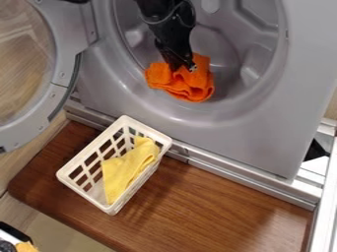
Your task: Put the orange towel in the washing machine
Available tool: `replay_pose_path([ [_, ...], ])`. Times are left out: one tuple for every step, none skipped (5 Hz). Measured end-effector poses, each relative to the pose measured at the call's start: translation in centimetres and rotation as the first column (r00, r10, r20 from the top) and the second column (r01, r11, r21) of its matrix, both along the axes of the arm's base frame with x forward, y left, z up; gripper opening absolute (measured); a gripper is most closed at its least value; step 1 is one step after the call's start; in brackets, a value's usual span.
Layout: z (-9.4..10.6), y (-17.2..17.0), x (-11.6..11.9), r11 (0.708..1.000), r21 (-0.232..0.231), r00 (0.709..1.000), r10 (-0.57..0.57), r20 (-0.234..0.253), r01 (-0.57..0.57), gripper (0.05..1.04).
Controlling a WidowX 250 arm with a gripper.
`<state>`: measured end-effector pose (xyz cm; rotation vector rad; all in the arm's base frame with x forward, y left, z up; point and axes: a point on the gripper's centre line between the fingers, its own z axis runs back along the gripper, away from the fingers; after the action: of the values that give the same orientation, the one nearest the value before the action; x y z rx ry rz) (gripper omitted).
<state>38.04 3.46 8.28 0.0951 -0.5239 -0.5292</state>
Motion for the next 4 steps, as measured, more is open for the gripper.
replay_pose_path([
  [-1.6,1.0,2.0,0.999,-0.019,0.999,-0.027,-0.026,0.026,0.053],
  [-2.0,1.1,3.2,0.998,-0.033,0.998,-0.049,-0.04,0.048,0.077],
  [-2.2,1.0,3.1,0.998,-0.043,0.997,-0.056,-0.054,0.054,0.227],
  [-2.3,0.6,3.0,0.998,-0.043,0.996,-0.056,-0.066,0.053,0.489],
])
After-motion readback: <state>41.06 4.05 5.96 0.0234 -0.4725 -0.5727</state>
